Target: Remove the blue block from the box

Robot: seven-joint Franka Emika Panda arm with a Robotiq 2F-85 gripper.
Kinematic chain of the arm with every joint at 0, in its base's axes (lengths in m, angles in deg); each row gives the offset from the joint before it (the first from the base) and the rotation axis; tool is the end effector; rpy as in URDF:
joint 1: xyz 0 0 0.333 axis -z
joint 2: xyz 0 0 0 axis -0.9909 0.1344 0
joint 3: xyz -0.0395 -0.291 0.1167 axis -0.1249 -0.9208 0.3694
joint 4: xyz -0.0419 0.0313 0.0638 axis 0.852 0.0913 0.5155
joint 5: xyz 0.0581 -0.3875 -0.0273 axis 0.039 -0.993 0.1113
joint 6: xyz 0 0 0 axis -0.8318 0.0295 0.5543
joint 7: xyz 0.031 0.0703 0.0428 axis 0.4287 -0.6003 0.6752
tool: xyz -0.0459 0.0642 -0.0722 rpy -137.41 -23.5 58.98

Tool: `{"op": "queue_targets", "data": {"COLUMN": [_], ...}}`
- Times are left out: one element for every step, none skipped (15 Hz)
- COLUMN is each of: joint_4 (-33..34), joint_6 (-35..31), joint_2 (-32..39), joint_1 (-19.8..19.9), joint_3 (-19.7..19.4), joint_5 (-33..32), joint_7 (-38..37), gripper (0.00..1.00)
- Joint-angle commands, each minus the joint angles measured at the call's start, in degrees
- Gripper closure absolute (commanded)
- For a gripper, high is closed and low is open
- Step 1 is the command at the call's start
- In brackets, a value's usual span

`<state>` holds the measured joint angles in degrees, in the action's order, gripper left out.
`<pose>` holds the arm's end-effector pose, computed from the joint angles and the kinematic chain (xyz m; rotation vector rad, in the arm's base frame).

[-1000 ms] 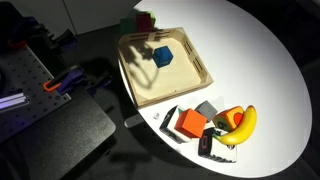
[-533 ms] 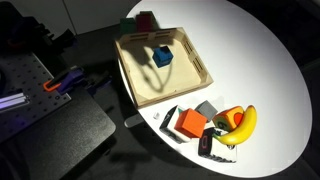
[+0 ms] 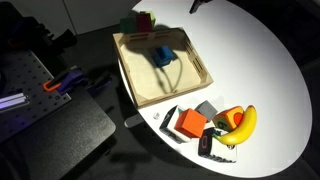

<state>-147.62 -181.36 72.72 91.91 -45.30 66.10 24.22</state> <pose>0.4940 -0.1915 0.3298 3.1283 -0.1695 0.0238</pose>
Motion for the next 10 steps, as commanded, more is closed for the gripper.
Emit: {"op": "queue_targets", "data": {"joint_4": [0.3, 0.3, 0.2, 0.2, 0.3, 0.2, 0.2, 0.2, 0.7, 1.1], "joint_6": [0.1, 0.1, 0.1, 0.1, 0.1, 0.1, 0.1, 0.1, 0.5, -0.1], "joint_2": [0.3, 0.5, 0.5, 0.5, 0.5, 0.5, 0.5, 0.5, 1.1, 1.9], "joint_1": [0.8, 0.8, 0.8, 0.7, 0.7, 0.7, 0.7, 0.7, 0.8, 0.9], "joint_3": [0.6, 0.7, 0.7, 0.8, 0.9, 0.9, 0.9, 0.9, 0.9, 0.9], "joint_5": [-0.1, -0.1, -0.1, -0.1, -0.1, -0.1, -0.1, -0.1, 0.4, 0.3], "joint_7": [-0.1, -0.1, -0.1, -0.1, -0.1, -0.1, -0.1, -0.1, 0.3, -0.2], "gripper": [0.0, 0.0, 0.0, 0.0, 0.0, 0.0, 0.0, 0.0, 0.0, 0.0]}}
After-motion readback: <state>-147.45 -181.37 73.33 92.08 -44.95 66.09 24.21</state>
